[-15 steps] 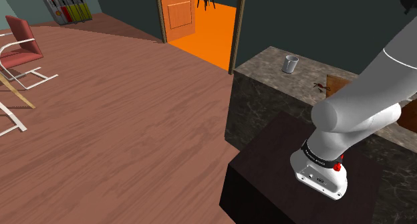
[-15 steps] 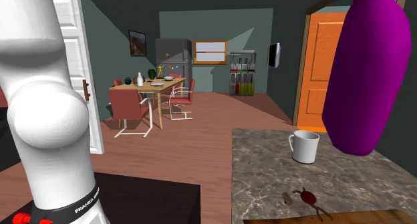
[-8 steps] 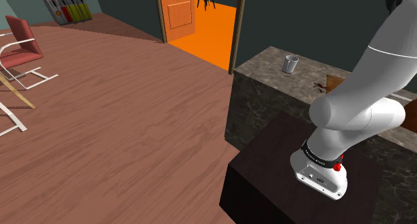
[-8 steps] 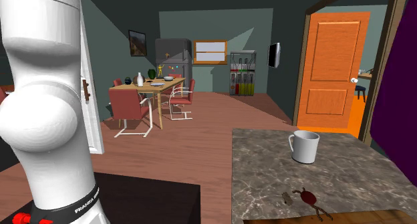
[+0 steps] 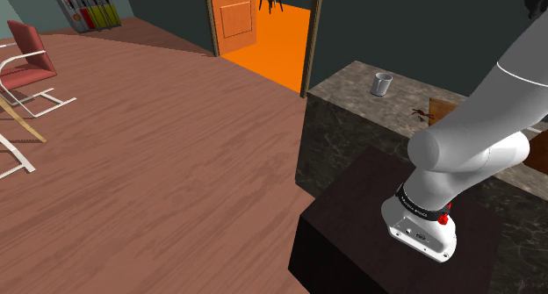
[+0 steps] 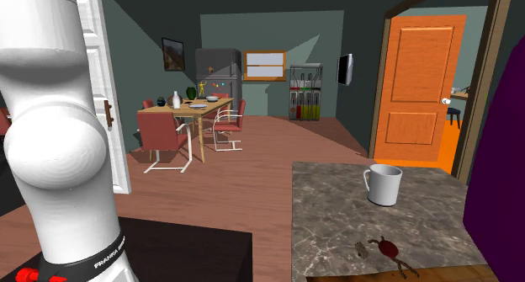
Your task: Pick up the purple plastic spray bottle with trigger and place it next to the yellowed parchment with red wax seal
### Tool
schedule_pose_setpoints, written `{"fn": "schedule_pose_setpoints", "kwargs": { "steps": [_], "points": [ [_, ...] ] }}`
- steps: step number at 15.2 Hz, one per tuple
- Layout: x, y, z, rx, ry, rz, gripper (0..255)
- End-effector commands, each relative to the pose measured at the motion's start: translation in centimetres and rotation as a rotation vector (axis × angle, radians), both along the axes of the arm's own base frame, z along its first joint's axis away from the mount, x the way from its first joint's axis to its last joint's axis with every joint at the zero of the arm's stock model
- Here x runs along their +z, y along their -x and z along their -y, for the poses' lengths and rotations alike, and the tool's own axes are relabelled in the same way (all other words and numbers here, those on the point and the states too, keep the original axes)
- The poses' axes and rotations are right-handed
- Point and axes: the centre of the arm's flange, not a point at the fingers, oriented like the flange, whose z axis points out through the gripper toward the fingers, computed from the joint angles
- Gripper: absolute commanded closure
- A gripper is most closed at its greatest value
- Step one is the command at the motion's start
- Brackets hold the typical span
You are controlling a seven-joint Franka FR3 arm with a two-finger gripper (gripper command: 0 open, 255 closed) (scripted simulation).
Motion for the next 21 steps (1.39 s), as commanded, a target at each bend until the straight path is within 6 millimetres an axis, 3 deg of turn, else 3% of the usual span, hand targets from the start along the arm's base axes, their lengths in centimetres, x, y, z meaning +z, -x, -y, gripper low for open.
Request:
{"fn": "schedule_pose_setpoints", "kwargs": {
  "steps": [1, 21],
  "points": [
    [-1.0, 0.0, 0.1, 0.000, 0.001, -0.001, 255],
    [-11.6, 0.0, 0.1, 0.000, 0.001, -0.001, 255]
  ]
}}
